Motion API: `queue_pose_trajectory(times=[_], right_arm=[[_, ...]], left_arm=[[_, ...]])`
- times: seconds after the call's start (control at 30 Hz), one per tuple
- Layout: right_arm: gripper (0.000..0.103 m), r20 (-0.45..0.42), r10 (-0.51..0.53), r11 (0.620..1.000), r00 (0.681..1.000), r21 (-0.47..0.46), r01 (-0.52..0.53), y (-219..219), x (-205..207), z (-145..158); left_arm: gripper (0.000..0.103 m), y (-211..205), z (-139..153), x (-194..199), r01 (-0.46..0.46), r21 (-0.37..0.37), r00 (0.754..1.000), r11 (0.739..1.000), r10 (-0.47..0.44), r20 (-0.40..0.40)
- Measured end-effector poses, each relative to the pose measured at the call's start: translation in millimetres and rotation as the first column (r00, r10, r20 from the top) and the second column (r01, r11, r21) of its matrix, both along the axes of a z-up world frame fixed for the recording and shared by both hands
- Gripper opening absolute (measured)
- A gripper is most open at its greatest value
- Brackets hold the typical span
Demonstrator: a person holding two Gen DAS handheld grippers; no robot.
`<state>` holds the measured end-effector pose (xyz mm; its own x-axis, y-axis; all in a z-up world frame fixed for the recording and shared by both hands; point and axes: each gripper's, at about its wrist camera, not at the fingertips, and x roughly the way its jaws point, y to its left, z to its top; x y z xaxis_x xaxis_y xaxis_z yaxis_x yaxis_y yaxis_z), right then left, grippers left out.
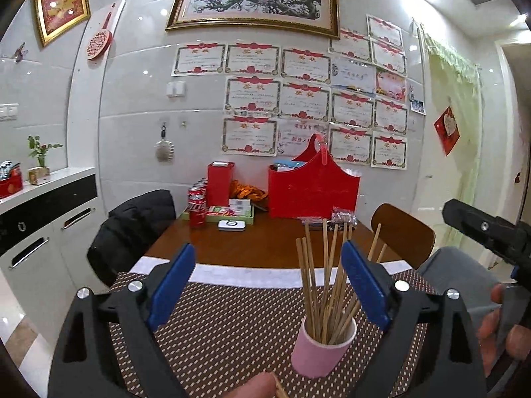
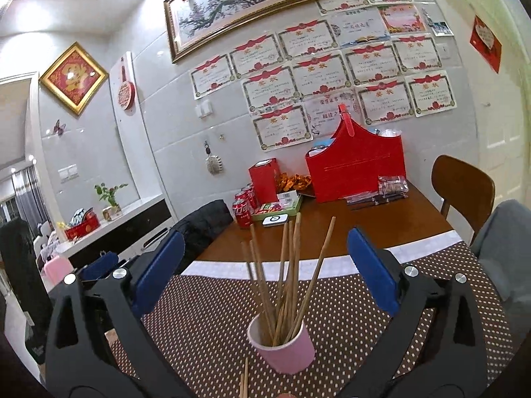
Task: Organize utensils
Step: 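Move both open grippers back down to the last chopsticks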
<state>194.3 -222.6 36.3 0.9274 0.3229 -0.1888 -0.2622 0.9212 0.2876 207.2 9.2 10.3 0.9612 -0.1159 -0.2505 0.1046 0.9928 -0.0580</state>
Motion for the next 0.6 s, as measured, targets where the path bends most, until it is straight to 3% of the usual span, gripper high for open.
queue_pose_trajectory(times=[0.3,0.6], right_arm=[[0.097,0.001,0.018,0.999,1.0,-0.042,-0.018,4.6,-53.4,9.8],[0.097,-0.02,0.018,0.998,1.0,-0.063,-0.019,-2.8,-89.8,1.7]], left_arm=[[0.088,16.1,0.8,-49.8,-0.033,0.01,0.998,0.999,0.033,-0.056],[0.088,22.5,-34.5,-79.5,-0.05,0.022,0.985,0.999,0.053,-0.167]])
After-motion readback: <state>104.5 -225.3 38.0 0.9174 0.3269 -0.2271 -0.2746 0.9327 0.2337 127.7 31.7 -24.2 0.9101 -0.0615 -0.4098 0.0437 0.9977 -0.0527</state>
